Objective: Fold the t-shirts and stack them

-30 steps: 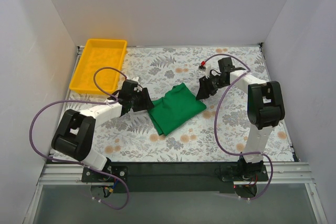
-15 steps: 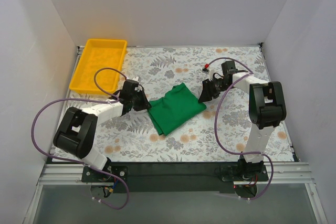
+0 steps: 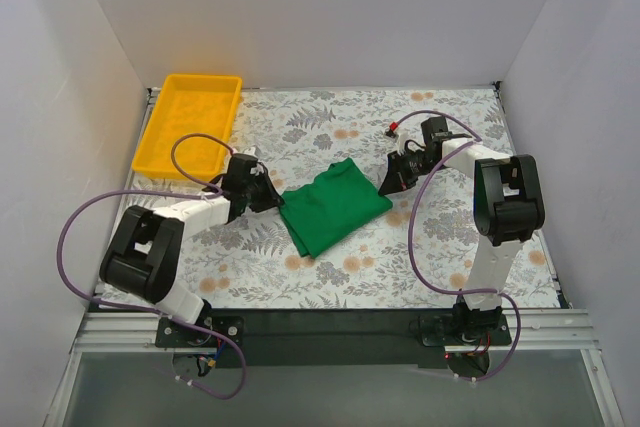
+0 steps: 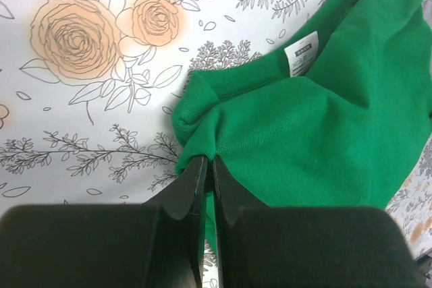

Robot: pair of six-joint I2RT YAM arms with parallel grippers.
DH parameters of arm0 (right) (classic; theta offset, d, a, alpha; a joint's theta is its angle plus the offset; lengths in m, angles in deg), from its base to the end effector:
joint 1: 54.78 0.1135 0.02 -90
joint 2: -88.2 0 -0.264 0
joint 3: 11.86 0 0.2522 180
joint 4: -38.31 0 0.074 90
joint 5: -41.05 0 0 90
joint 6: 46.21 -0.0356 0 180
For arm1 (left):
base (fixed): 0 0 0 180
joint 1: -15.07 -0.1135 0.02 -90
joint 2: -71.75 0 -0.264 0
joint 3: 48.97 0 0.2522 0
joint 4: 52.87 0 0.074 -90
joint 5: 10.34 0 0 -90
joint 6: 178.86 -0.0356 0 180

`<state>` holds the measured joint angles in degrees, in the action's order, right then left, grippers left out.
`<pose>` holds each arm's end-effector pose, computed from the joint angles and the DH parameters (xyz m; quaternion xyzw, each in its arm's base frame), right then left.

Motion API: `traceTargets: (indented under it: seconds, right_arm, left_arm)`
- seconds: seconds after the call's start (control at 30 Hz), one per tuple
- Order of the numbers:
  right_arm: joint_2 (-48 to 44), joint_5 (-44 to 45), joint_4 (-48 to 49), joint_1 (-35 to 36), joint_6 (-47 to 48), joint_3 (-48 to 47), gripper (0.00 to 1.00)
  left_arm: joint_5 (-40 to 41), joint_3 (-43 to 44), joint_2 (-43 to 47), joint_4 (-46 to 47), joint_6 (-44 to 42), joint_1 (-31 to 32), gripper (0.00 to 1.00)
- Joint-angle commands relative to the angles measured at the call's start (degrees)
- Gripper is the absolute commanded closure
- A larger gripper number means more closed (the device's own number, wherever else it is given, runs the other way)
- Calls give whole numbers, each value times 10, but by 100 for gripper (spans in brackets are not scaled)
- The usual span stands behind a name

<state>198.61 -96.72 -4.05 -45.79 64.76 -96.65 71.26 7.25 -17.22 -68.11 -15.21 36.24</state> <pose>0.3674 0.0848 0.1611 -0.3067 0.8470 0.3771 0.2151 0.2783 -0.1134 0.1599 -0.3881 0.8467 -0.3095 0.1916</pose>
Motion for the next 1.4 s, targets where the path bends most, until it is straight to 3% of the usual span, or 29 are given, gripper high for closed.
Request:
traceTargets:
  seconds: [0.0, 0.27, 0.4, 0.57, 0.87, 0.97, 1.0, 1.03, 1.37]
  right_arm:
    - [6, -12, -8, -5, -3, 1, 99]
    - [6, -17, -7, -20, -6, 4, 99]
    - [5, -22, -7, -21, -5, 5, 70]
    - [11, -32, -7, -21, -6, 6, 64]
    - [22, -52, -10, -18, -9, 8, 68]
    - [29, -54, -16, -16, -8, 7, 78]
    - [30, -56, -18, -15, -7, 6, 91]
    - [31, -54, -19, -16, -6, 5, 99]
    - [17, -10, -22, -49, -8, 20, 99]
  left_arm:
    - [0, -15, 30, 12, 12, -10, 100]
    - [-20, -38, 33, 45, 29, -27, 100]
    - [-26, -36, 30, 48, 31, -31, 100]
    - [-29, -30, 24, 49, 31, -35, 100]
    - [-37, -30, 12, 56, 33, -39, 100]
    - [-39, -30, 9, 59, 36, -40, 100]
    - [-41, -30, 9, 60, 37, -40, 100]
    - [-41, -31, 8, 60, 37, -40, 100]
    - [-30, -67, 26, 73, 56, -68, 100]
